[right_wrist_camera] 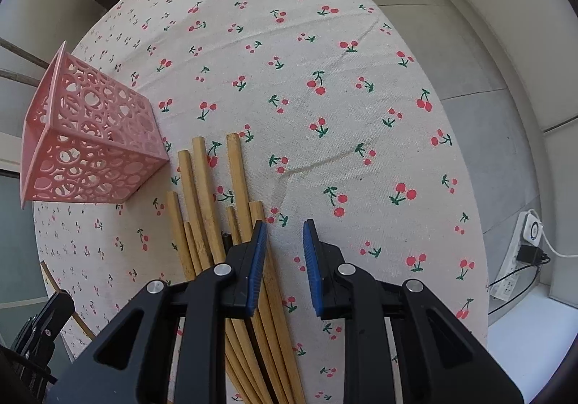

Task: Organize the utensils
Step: 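Lower the left gripper onto a single chopstick and close on it, then lift the chopstick with the left gripper and carry it over the pink holder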

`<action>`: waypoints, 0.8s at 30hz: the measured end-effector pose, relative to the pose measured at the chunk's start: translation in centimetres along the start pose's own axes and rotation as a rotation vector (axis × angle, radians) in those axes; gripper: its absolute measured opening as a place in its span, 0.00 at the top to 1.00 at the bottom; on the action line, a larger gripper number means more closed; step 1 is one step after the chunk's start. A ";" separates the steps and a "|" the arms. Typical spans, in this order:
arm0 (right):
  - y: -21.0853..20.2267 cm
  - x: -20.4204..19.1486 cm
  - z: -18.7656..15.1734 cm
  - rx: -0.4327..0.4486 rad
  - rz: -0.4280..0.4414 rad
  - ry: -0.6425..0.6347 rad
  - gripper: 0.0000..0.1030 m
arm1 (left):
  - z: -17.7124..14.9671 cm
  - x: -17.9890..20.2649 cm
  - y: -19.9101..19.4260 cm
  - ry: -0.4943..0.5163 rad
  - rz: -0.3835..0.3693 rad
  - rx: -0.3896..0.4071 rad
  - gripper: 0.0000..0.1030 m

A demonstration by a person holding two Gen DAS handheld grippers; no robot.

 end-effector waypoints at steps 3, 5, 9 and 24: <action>-0.3 -0.5 0.1 -0.004 0.036 0.015 0.78 | 0.0 -0.2 0.1 -0.003 0.005 -0.003 0.95; -0.3 -0.8 0.0 -0.003 0.021 -0.007 0.78 | 0.0 -0.3 0.1 -0.007 0.006 -0.004 0.95; 0.4 -1.6 -0.1 -0.006 0.006 -0.035 0.78 | 0.0 -0.2 0.3 -0.007 0.007 -0.010 0.95; 0.7 -0.8 0.3 -0.002 -0.046 -0.064 0.85 | 0.1 0.1 0.5 0.009 0.006 -0.006 0.95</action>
Point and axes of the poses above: each gripper's, at about its wrist camera, not at the fingertips, and y roughly the way its jaws point, x to its right, z to its top, the point moved 10 cm from there along y, roughly the way its jaws point, and after that the axes turned 5 degrees about -x, right-handed, at the moved point
